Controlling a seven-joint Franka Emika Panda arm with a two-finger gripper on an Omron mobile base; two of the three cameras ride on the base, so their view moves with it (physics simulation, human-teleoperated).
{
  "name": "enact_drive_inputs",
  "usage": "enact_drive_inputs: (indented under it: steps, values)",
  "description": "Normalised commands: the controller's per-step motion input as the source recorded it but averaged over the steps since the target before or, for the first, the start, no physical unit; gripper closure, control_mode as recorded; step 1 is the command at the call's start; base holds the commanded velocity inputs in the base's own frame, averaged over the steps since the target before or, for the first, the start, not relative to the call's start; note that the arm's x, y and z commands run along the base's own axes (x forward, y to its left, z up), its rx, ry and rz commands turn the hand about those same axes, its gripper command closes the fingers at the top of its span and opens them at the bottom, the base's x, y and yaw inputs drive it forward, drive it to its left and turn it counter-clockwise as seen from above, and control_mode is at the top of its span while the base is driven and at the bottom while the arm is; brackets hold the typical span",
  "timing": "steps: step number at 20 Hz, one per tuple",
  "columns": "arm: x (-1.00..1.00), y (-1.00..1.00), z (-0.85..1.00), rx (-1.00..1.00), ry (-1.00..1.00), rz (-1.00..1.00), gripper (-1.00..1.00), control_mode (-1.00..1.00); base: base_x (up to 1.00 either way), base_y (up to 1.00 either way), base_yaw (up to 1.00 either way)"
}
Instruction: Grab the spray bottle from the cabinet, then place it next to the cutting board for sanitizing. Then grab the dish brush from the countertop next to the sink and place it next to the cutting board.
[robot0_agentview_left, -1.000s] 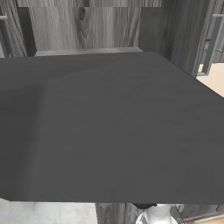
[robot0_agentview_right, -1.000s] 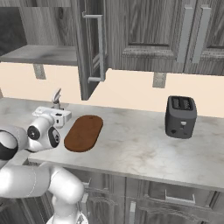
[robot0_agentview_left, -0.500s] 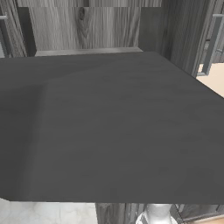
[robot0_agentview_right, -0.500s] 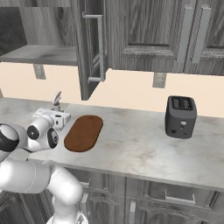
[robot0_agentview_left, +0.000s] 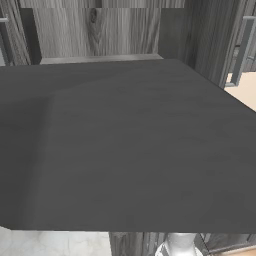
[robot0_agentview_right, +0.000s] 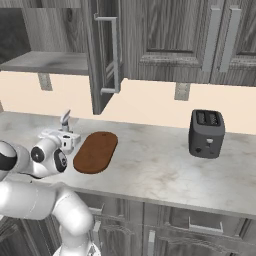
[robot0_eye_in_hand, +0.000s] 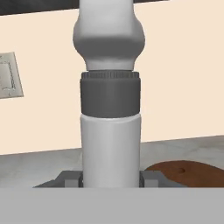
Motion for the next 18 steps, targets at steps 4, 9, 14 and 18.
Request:
enact_drive_inputs:
  steps: [4, 9, 14, 18]
  values:
    - [0.0, 0.0, -0.34, 0.0, 0.0, 0.0, 1.0, -1.0, 0.0, 0.0, 0.0]
    - [0.0, 0.0, -0.36, 0.0, 0.0, 0.0, 1.0, -1.0, 0.0, 0.0, 0.0]
    - [0.0, 0.0, -0.36, 0.0, 0.0, 0.0, 1.0, -1.0, 0.0, 0.0, 0.0]
    - [0.0, 0.0, -0.36, 0.0, 0.0, 0.0, 1.0, -1.0, 0.0, 0.0, 0.0]
